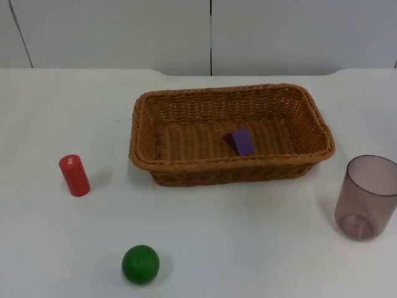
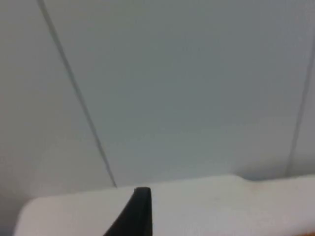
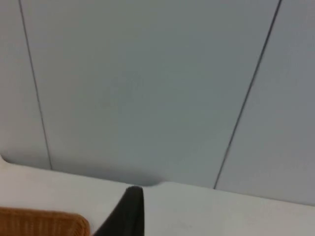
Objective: Pick up the basket with the left hand and place the triangular block into the basket with the right hand.
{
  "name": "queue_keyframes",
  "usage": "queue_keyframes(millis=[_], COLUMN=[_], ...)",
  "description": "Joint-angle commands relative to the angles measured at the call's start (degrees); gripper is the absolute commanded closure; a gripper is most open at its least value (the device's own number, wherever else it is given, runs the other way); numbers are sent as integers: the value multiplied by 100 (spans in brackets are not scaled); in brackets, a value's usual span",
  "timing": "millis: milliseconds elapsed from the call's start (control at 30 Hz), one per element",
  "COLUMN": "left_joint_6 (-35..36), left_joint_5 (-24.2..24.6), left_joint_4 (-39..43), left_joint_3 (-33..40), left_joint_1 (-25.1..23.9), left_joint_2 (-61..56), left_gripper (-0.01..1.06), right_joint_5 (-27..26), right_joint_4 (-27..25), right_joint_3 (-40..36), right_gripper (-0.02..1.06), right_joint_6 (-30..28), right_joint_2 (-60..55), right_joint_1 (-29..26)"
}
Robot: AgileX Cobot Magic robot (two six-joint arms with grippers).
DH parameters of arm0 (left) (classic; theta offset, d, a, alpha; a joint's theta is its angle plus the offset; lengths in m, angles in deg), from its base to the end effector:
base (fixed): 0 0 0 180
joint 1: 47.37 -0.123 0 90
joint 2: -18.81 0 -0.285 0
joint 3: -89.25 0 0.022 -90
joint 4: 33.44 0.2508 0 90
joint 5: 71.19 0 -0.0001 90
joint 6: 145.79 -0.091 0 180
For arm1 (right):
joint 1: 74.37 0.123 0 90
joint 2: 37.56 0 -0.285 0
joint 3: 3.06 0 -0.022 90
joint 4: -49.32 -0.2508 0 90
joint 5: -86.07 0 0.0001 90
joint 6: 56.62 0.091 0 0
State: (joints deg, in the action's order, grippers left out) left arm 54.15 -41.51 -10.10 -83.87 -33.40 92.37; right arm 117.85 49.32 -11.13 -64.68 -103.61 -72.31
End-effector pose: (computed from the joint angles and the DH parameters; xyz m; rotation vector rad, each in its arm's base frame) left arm 0.2448 -0.0425 0.4319 0.1042 1.8769 0.0262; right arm 0.2069 0.0074 0.4482 -0.1631 1.8417 -0.0731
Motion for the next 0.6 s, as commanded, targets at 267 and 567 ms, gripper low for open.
queue_keyframes(millis=[267, 567], left_joint_6=[591, 91], left_joint_5=[745, 1388], left_joint_4=[970, 908], left_joint_3=[-13, -13], left_joint_1=[-9, -9], left_joint_2=[-1931, -3488], left_gripper=[0, 0], right_joint_5=[-17, 479], right_joint_4=[207, 283], right_joint_3=[-485, -485], right_gripper=[0, 0], right_joint_6=[243, -27], right_joint_2=[2069, 3566], right_joint_1=[-33, -33])
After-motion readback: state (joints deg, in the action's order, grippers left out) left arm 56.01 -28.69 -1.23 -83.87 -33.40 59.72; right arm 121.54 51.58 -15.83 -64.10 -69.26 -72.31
